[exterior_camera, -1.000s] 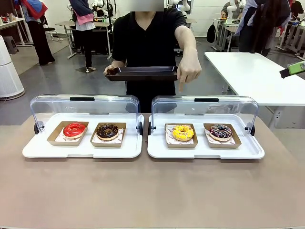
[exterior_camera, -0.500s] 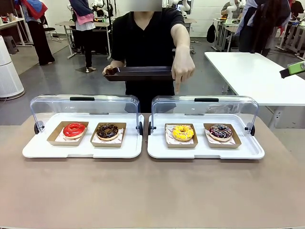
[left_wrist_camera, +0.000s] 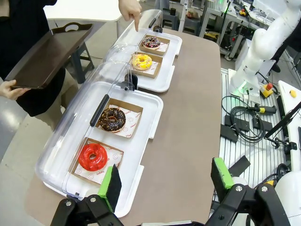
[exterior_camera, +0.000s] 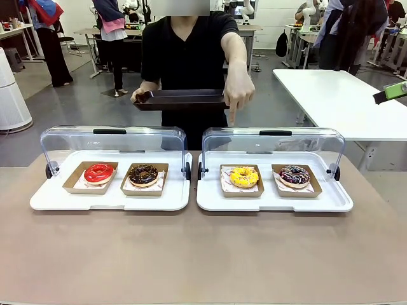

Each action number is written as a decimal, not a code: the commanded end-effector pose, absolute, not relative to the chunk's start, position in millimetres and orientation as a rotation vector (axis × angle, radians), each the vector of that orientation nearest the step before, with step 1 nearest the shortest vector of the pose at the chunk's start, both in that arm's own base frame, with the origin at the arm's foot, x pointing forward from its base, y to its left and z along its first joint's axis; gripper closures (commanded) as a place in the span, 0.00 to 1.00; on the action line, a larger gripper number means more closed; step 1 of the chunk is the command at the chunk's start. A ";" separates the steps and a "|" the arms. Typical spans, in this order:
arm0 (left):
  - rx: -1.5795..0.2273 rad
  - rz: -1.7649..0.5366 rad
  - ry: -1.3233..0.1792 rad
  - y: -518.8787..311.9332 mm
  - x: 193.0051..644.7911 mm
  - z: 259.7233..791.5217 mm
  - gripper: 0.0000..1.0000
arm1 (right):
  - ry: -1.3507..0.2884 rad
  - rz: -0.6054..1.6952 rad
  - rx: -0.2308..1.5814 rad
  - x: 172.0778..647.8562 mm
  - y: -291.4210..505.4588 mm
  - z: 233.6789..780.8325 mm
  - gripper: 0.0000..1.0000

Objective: Provide the desired donut to the person.
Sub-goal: Pick up and lift the Paper togo box containing the Donut pointed at by the person.

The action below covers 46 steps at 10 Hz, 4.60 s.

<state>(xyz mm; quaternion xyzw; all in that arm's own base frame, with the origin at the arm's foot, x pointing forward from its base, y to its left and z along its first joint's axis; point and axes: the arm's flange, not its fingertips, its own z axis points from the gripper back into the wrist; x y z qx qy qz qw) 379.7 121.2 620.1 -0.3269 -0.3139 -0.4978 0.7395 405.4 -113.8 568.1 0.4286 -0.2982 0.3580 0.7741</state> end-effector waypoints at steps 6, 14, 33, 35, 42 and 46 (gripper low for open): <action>-0.726 -1.100 -0.686 123.0 379.6 622.3 0.00 | -0.388 1.206 0.530 376.4 61.6 535.5 0.00; -0.726 -1.100 -0.686 123.0 379.6 622.3 0.00 | -0.212 1.427 0.094 403.6 214.1 416.9 0.00; -0.726 -1.100 -0.686 123.0 379.6 622.3 0.00 | -0.086 1.535 0.152 451.6 270.6 365.7 0.00; -0.726 -1.100 -0.686 123.0 379.6 622.3 0.00 | -0.084 1.549 0.150 463.1 278.4 359.7 0.00; -0.726 -1.100 -0.686 123.0 379.6 622.3 0.00 | -0.069 1.521 0.074 488.0 302.0 334.6 0.00; -0.726 -1.100 -0.686 123.0 379.6 622.3 0.00 | -0.086 1.516 0.064 494.6 312.3 334.1 0.00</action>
